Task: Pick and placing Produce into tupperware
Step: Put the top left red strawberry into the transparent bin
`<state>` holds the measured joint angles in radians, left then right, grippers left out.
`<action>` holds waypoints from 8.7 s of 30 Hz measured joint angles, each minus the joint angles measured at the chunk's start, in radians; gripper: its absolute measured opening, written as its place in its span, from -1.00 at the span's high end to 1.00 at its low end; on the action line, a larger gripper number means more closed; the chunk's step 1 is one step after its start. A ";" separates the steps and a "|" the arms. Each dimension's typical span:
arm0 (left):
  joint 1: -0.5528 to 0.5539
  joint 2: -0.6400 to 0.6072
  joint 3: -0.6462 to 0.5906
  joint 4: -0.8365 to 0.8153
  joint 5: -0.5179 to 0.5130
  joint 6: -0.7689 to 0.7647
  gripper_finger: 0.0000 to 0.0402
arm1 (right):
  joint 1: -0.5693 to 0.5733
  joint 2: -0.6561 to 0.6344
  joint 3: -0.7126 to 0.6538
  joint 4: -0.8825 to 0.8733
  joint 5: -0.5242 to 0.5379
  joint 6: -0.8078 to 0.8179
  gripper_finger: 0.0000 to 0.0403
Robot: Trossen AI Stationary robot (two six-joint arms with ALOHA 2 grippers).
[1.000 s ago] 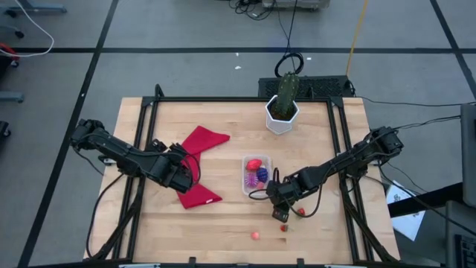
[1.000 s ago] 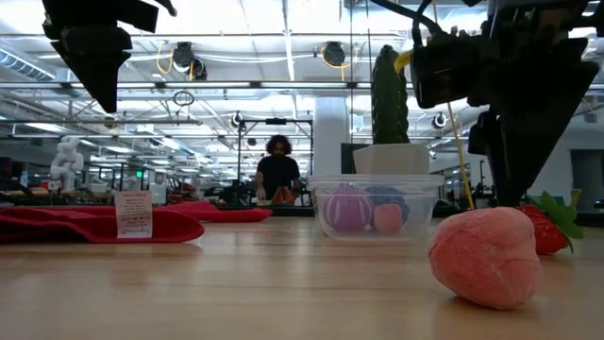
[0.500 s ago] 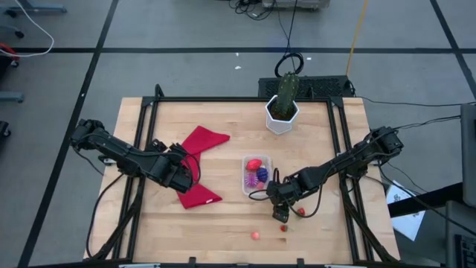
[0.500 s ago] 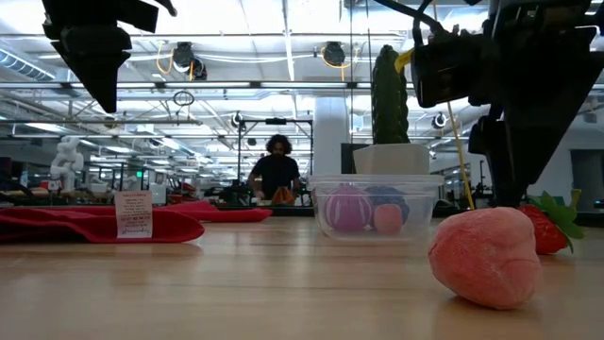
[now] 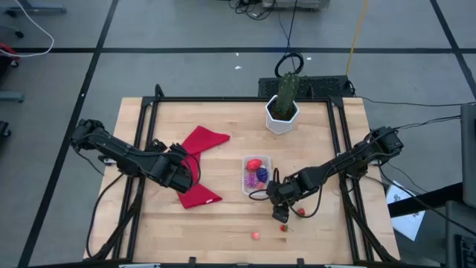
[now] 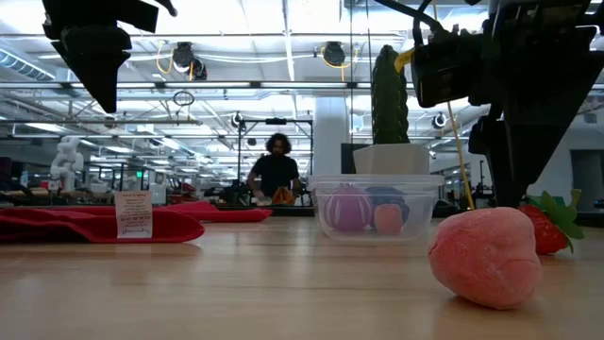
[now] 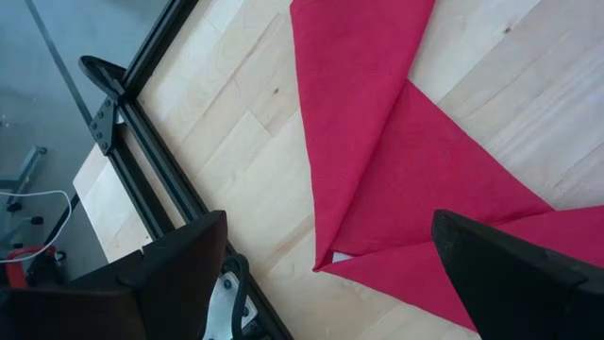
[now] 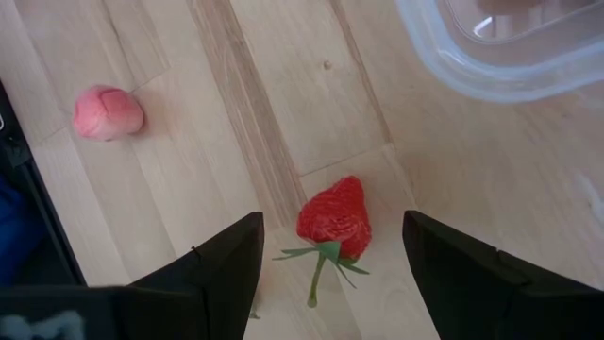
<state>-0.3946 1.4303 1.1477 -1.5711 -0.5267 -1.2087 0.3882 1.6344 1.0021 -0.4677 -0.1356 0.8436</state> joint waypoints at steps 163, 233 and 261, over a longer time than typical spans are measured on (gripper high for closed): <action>0.000 0.000 0.000 0.002 0.001 0.004 -0.89 | 0.069 0.185 0.148 -0.178 0.108 0.034 0.23; -0.001 0.000 0.000 0.005 -0.007 0.038 -0.89 | -0.223 0.199 0.505 -0.485 0.023 -0.440 0.24; -0.001 0.000 0.000 0.005 -0.006 0.036 -0.89 | -0.282 0.214 0.384 -0.351 0.081 -0.440 0.24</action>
<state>-0.3954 1.4303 1.1481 -1.5665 -0.5331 -1.1724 0.1059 1.8484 1.3864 -0.8190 -0.0550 0.4036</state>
